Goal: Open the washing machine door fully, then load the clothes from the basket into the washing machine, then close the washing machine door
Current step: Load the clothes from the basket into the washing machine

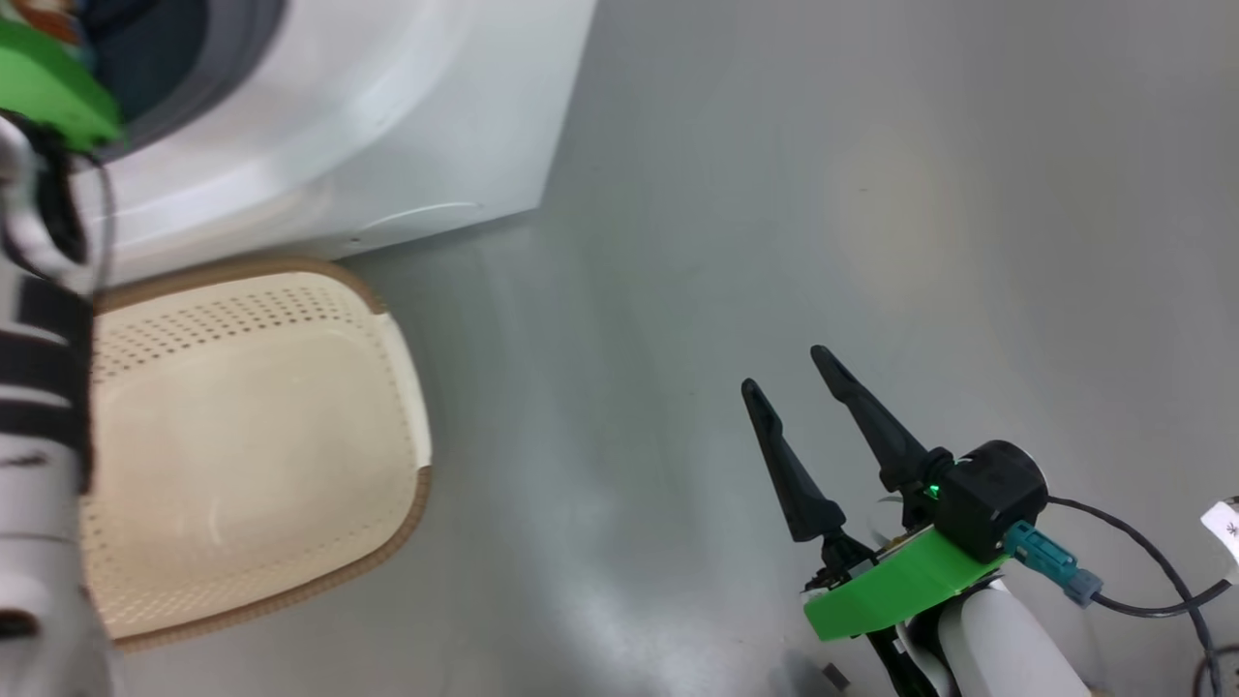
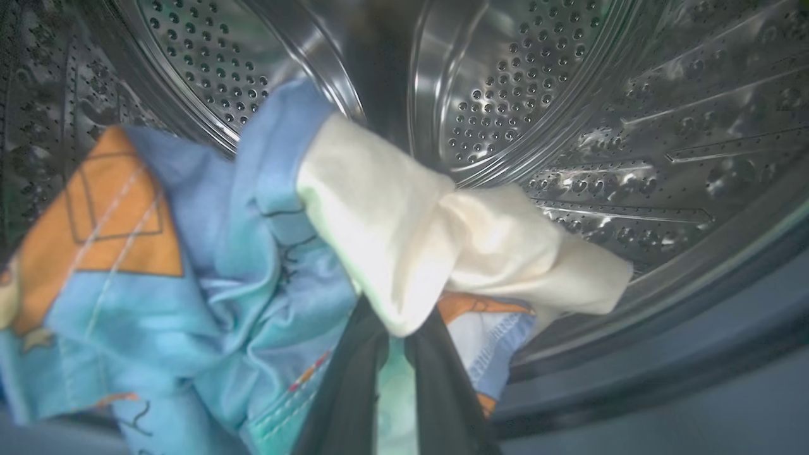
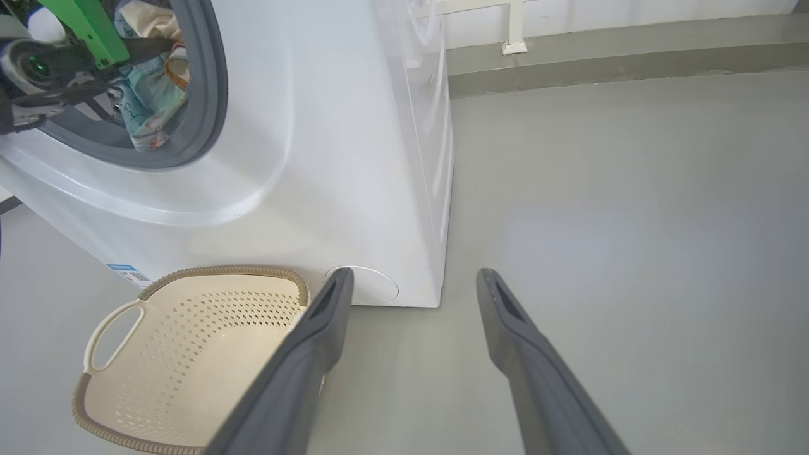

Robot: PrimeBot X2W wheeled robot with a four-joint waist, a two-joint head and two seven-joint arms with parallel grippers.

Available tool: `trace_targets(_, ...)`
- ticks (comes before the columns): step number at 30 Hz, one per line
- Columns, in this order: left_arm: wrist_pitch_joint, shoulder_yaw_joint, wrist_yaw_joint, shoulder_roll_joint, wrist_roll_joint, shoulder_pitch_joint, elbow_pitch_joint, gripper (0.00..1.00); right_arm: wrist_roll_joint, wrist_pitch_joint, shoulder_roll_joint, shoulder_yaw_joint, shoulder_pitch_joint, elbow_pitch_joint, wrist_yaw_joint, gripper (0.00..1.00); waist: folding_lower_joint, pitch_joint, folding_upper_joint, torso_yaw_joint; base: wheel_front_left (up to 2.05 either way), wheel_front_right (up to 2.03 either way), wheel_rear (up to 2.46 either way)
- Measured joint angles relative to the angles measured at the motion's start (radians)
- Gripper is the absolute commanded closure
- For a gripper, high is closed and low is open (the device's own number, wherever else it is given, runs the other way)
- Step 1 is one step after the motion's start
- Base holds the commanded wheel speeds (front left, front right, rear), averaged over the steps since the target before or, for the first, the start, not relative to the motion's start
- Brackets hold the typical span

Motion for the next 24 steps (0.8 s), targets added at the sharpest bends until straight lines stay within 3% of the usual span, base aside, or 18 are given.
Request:
trace_targets(4,-0.005,-0.012,-0.048,0.067,0.018,-0.116,0.111,1.0,0.006,0.0,0.001,0.022,0.009,-0.001,0.0,0.0,0.0,0.021,0.0,-0.045,0.0,0.0,0.0)
trace_targets(12,-0.037,-0.019,-0.117,0.138,0.011,-0.29,0.212,1.0,0.005,0.0,0.004,0.03,0.037,-0.01,0.0,0.0,0.0001,0.084,0.0,-0.091,0.0,0.0,0.0)
trace_targets(19,-0.073,-0.007,-0.118,0.177,0.02,-0.391,0.221,1.0,0.005,0.0,0.007,0.049,0.041,-0.021,0.0,0.0,0.0,0.13,0.0,-0.129,0.0,0.0,0.0)
trace_targets(24,-0.081,0.043,-0.09,0.19,0.007,-0.418,0.097,1.0,0.005,0.0,0.008,0.05,0.042,-0.027,0.0,0.0,0.0001,0.165,0.0,-0.141,0.0,0.0,0.0)
